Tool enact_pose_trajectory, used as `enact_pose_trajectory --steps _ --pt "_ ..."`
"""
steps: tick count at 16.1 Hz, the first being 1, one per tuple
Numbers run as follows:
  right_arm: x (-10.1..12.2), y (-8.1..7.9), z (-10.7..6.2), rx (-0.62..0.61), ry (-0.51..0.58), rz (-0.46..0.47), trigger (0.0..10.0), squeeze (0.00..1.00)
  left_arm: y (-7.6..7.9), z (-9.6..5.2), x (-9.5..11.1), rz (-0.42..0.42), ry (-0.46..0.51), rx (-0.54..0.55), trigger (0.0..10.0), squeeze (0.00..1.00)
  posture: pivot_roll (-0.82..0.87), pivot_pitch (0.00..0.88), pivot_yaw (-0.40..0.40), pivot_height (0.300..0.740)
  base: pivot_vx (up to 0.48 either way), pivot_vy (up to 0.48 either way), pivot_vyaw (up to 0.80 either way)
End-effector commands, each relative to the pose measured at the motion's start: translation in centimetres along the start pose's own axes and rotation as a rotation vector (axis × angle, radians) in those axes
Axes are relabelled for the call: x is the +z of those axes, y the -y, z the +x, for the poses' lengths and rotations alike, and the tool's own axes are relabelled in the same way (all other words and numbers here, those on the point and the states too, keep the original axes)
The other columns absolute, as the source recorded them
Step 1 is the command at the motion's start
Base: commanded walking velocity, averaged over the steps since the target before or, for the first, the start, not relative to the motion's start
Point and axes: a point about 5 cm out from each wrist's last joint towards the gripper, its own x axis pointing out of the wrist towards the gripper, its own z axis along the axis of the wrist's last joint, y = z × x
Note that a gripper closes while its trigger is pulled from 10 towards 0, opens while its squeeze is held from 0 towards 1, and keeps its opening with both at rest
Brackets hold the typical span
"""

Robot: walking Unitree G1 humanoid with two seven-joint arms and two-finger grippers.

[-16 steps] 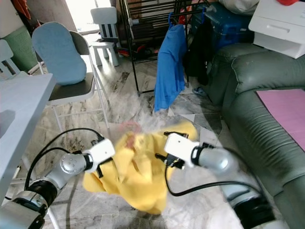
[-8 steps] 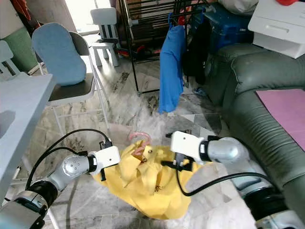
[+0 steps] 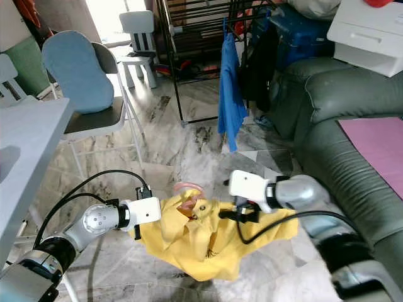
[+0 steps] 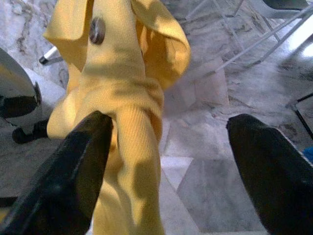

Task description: Hang hanger

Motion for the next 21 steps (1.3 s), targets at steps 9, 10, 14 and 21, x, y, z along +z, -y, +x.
enact_pose_trajectory --steps 9,10,14,21 --pt "-0.4 -0.4 1.5 0.145 -0.06 -0.037 0.0 0.0 -0.6 0.5 1.4 0.057 0.06 -0.008 10.0 0.0 -0.24 0.0 0.106 0.74 0.0 0.0 0.0" --pt "-0.5 -0.4 1.5 0.147 -0.065 -0.042 0.0 0.0 -0.6 0.5 1.4 0.058 0.059 -0.008 10.0 0.0 -0.24 0.0 0.106 0.74 0.0 0.0 0.0" --pt "-1.3 -0.6 1.4 0.177 -0.116 -0.044 0.0 0.0 -0.7 0.6 1.5 0.059 0.056 -0.003 10.0 0.0 -0.24 0.0 0.101 0.74 0.0 0.0 0.0" --pt "-2.9 -1.1 1.1 0.189 -0.202 -0.035 0.0 0.0 -1.1 0.5 1.4 0.056 0.05 0.01 10.0 0.0 -0.24 0.0 0.096 0.74 0.0 0.0 0.0"
